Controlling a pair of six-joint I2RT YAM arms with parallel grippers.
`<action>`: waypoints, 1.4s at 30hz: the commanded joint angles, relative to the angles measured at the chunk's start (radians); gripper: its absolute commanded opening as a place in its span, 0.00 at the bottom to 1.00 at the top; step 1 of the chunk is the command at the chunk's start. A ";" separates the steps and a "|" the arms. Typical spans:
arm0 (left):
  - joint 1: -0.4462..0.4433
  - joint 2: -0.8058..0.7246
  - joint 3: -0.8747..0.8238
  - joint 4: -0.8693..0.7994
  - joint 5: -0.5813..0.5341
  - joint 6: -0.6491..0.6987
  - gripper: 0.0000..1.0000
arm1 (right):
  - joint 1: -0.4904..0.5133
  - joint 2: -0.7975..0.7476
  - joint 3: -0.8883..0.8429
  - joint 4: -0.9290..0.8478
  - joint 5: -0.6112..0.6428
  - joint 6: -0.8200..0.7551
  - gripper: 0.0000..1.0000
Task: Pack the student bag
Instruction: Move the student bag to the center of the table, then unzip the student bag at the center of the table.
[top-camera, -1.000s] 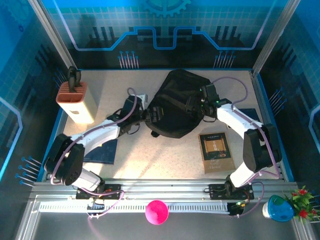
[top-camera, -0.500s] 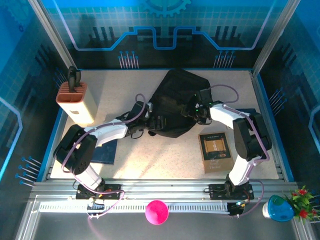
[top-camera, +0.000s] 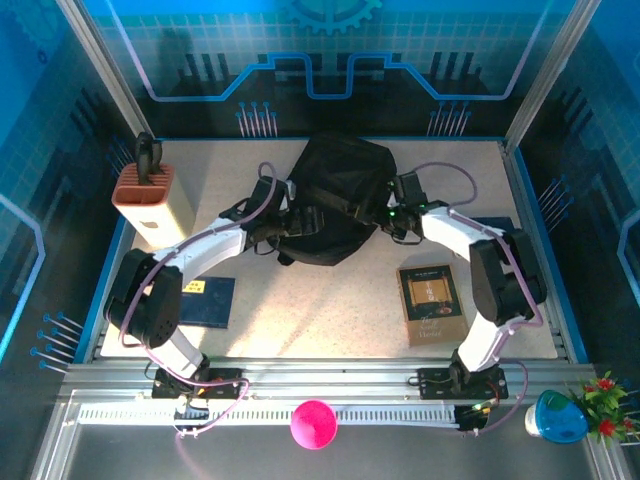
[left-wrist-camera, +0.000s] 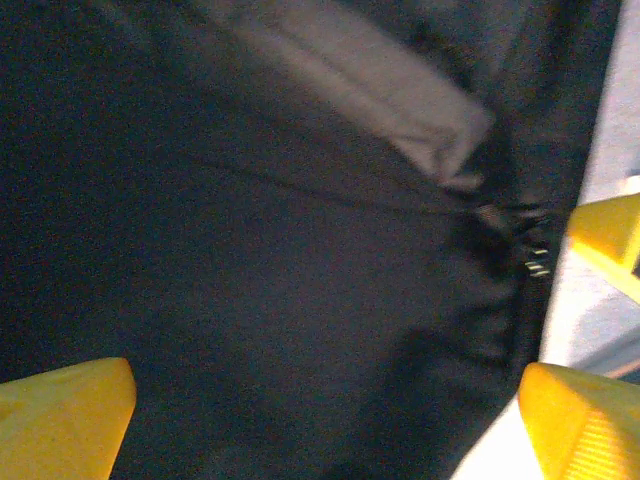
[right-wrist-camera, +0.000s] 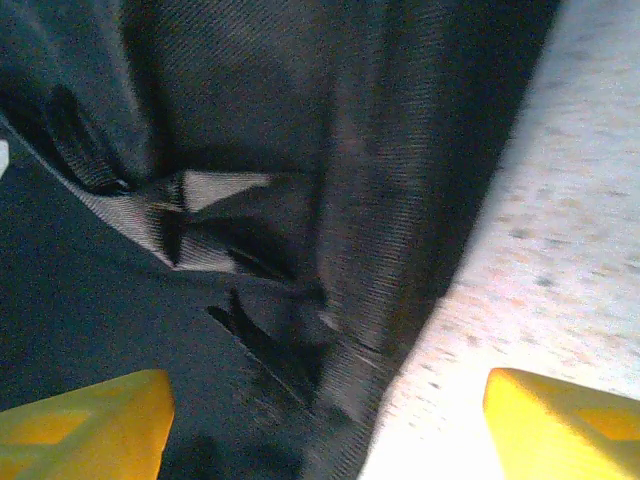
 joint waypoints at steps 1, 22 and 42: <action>-0.026 0.039 0.066 -0.017 0.116 -0.095 0.97 | -0.049 -0.076 -0.060 0.071 -0.039 -0.006 0.82; -0.134 0.483 0.456 0.003 0.149 -0.387 0.49 | -0.110 -0.047 -0.093 0.097 -0.078 -0.008 0.66; -0.143 0.629 0.644 -0.101 0.163 -0.359 0.31 | -0.119 0.007 -0.066 0.094 -0.107 0.017 0.51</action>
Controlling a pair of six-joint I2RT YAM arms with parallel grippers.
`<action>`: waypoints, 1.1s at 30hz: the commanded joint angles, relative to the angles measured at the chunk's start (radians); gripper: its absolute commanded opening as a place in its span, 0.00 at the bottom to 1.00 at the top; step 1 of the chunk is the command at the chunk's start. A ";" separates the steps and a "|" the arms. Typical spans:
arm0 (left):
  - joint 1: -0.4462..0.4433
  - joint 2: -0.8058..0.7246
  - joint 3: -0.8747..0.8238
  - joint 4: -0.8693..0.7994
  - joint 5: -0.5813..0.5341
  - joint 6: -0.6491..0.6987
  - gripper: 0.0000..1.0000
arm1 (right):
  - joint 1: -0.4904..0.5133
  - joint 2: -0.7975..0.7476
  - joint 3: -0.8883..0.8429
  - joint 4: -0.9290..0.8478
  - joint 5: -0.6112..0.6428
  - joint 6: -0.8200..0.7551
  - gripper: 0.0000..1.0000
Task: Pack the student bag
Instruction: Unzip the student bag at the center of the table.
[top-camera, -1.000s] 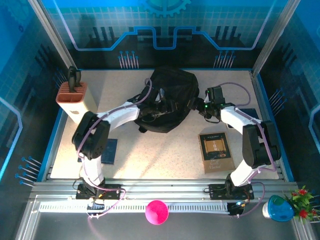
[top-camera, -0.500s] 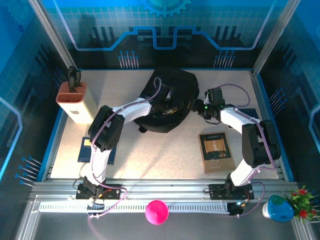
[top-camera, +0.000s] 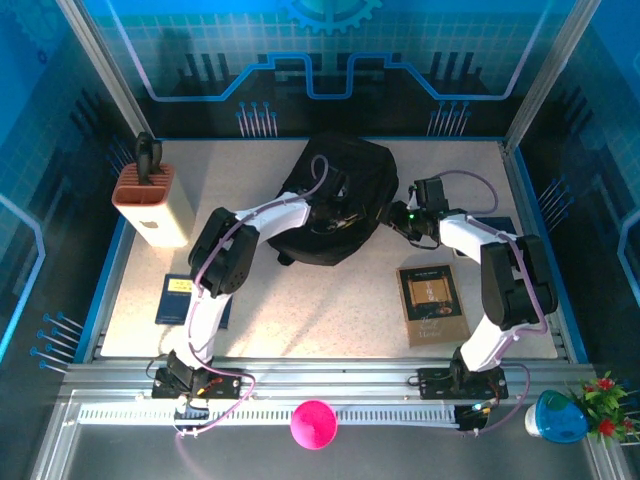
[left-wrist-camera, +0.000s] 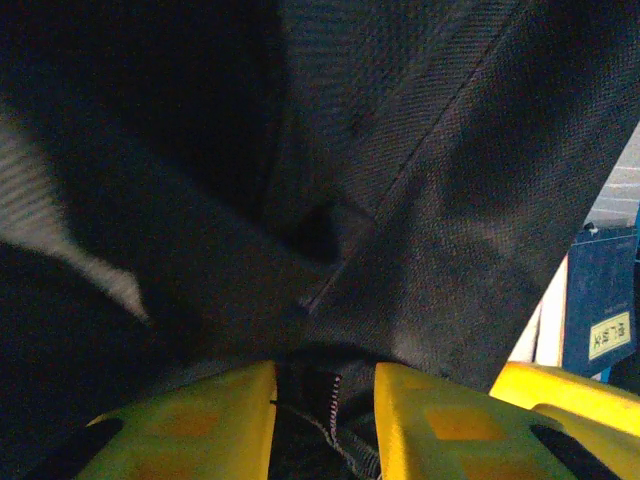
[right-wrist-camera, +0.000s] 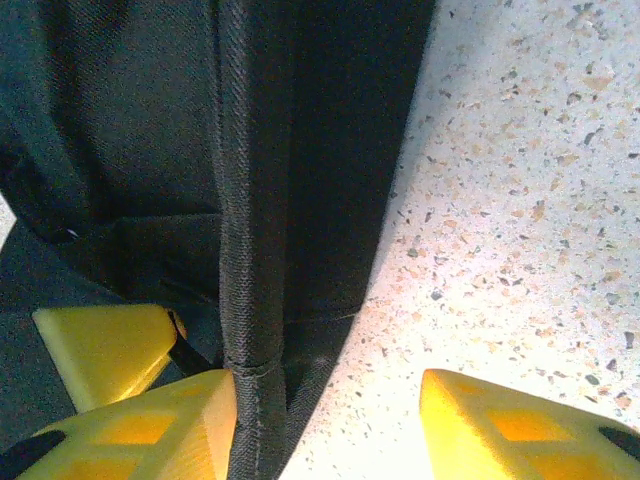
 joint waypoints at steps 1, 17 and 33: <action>-0.007 0.034 0.057 -0.027 0.045 0.022 0.30 | -0.013 0.020 0.018 0.005 -0.019 0.010 0.51; -0.012 0.079 0.134 -0.087 0.033 0.112 0.26 | -0.007 0.014 0.007 0.013 -0.026 0.029 0.45; -0.025 0.136 0.211 -0.151 0.021 0.146 0.13 | -0.008 0.029 0.012 0.018 -0.040 0.039 0.42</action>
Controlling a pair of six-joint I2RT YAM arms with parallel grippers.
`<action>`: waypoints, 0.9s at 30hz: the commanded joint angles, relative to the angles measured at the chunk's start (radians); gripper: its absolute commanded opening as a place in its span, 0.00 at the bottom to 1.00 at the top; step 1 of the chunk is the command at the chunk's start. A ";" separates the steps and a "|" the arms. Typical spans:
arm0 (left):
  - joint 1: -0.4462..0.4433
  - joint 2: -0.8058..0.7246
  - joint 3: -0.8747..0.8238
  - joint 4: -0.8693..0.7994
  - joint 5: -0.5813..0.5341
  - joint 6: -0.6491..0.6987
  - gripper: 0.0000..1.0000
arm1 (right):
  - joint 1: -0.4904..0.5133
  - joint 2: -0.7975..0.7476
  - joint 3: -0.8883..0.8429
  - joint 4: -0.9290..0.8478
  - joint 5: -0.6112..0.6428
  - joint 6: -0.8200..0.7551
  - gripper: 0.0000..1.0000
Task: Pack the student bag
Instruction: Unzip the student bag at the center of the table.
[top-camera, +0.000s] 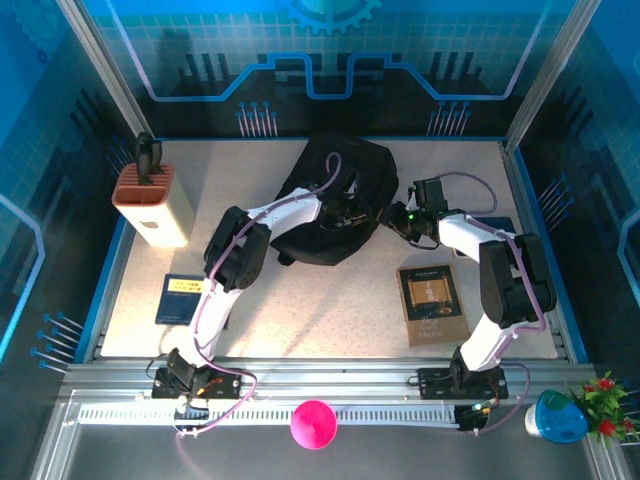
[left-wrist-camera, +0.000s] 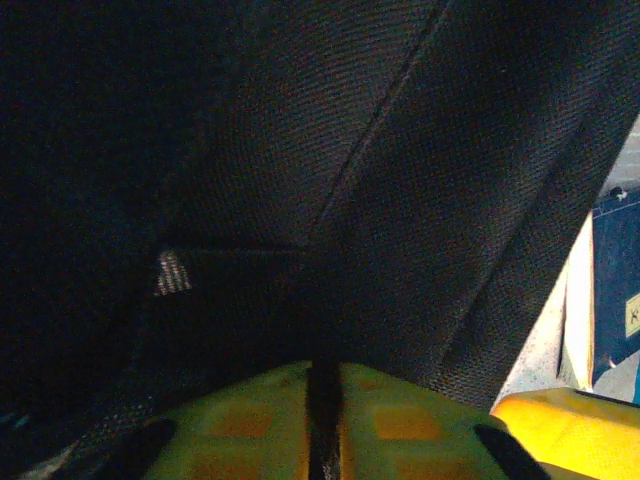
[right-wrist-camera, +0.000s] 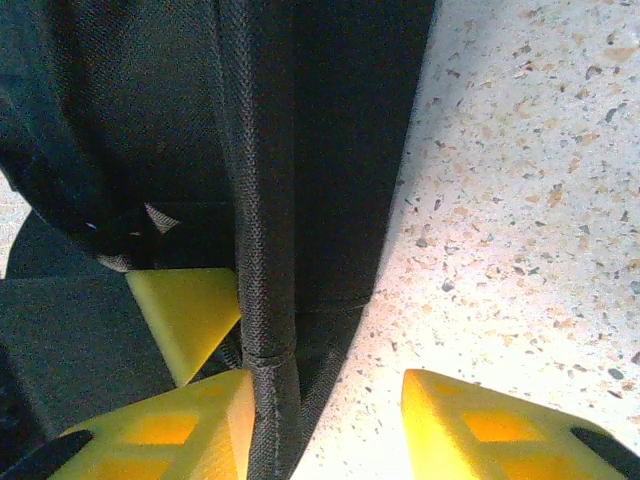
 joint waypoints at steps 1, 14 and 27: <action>-0.009 0.013 0.033 -0.050 -0.015 0.025 0.11 | -0.008 0.021 0.013 0.013 -0.019 0.008 0.42; -0.010 -0.108 -0.001 -0.063 -0.010 0.113 0.00 | -0.023 0.064 0.093 0.008 -0.077 -0.002 0.41; -0.011 -0.174 -0.076 -0.062 0.023 0.123 0.00 | -0.021 0.157 0.183 -0.054 -0.082 0.006 0.40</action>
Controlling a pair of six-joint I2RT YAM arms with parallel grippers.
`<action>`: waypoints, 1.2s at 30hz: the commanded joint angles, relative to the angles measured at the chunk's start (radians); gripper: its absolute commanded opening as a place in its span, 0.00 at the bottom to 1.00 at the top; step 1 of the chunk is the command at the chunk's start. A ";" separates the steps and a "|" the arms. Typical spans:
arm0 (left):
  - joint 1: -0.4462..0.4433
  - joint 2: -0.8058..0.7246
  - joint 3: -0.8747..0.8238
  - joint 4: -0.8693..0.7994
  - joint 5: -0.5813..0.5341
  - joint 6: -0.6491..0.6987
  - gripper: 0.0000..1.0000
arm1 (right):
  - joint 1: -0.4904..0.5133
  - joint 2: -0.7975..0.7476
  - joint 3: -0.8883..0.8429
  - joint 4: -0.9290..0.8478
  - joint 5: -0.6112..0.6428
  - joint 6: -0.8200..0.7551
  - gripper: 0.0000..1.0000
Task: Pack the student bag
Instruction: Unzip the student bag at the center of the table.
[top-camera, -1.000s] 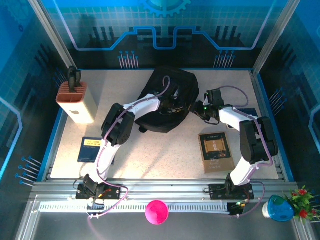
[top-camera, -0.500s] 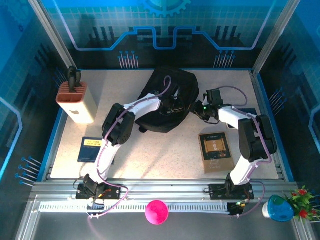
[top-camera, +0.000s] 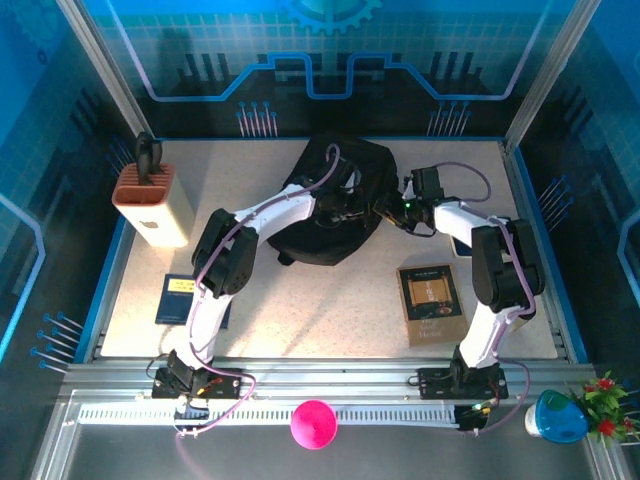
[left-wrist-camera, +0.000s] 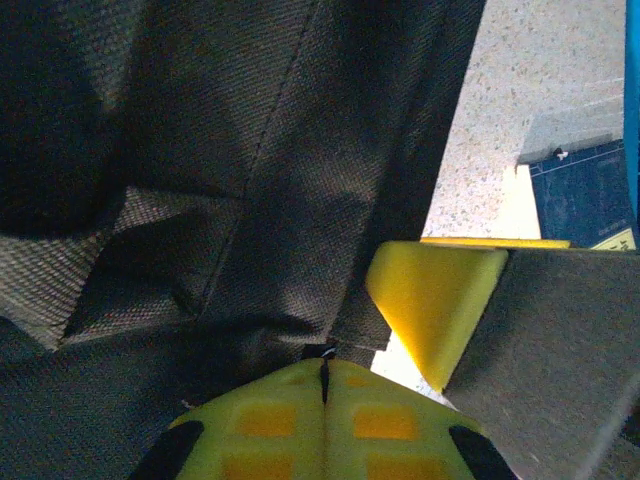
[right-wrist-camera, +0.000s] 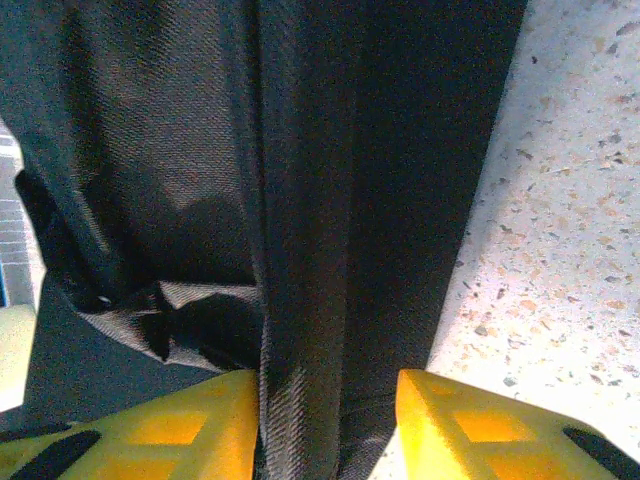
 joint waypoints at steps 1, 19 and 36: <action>-0.006 -0.058 -0.029 -0.026 0.030 0.032 0.00 | -0.008 0.035 0.040 -0.040 -0.026 0.004 0.39; -0.008 -0.198 -0.171 -0.243 0.000 0.181 0.00 | 0.010 0.094 0.104 -0.066 0.118 0.024 0.19; 0.046 -0.353 -0.338 -0.336 -0.111 0.279 0.00 | 0.012 0.148 0.173 -0.085 0.180 0.009 0.17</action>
